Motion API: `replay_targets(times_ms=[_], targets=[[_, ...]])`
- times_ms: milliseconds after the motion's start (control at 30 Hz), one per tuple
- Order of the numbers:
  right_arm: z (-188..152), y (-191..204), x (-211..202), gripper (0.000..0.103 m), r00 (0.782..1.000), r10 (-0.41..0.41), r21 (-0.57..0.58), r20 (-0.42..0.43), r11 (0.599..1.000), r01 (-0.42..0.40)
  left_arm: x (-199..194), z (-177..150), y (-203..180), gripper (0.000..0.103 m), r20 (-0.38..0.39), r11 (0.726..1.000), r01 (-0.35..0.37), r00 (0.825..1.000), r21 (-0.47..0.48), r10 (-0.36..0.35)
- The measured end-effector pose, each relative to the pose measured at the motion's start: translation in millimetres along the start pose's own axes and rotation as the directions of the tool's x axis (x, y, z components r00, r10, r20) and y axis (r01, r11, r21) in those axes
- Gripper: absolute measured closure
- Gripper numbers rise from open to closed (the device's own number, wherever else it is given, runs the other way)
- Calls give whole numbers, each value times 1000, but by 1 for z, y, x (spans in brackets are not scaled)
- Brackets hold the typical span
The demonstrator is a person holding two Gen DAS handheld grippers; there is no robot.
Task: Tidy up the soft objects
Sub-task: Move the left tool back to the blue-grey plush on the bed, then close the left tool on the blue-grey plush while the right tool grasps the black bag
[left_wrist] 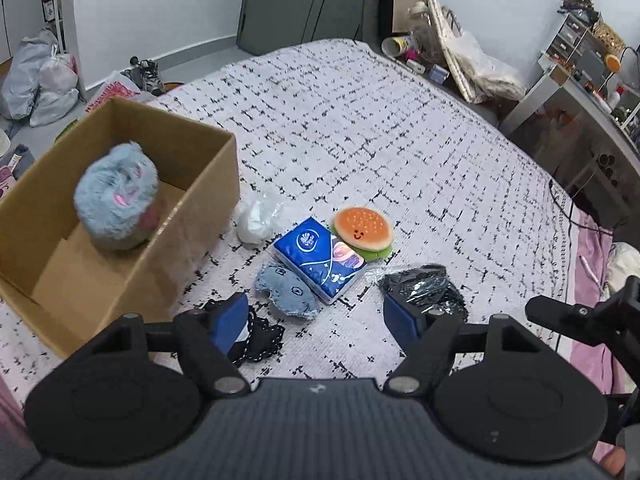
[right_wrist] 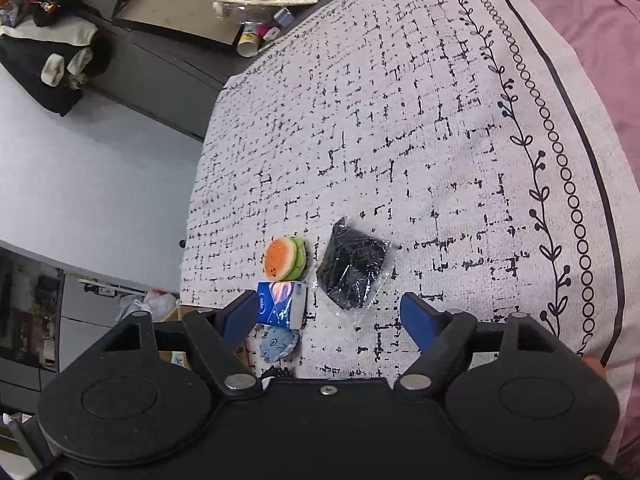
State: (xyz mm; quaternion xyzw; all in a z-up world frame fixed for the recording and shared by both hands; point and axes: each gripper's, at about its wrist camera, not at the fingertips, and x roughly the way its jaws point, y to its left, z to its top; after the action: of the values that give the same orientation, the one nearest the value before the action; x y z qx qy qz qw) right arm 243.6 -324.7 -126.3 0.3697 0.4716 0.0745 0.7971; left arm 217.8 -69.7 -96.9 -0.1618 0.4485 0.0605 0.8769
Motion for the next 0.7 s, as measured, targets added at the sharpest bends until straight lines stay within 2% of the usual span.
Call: replay_targets(times_ms=[100,333,633,667,700], targets=[[1,1,7,26,1000,-2,6,-9,1000,2,16,-1,0,29,-22,1000,-3,1000,5,3],[5,1,22,26,1000,-23,12,-20,1000,23,54,-5,0,29,-75,997,-58,995,46,61],[10,-6,51,25,997,-60,31,-53,998,61,81,-5,5,29,-75,994,-85,993,74,90],[11,-8,54,25,996,-62,36,-56,997,65,83,-5,6,32,-72,994,-79,994,72,85],[11,-9,57,23,996,-66,40,-58,997,68,84,-5,7,42,-74,995,-73,994,66,77]])
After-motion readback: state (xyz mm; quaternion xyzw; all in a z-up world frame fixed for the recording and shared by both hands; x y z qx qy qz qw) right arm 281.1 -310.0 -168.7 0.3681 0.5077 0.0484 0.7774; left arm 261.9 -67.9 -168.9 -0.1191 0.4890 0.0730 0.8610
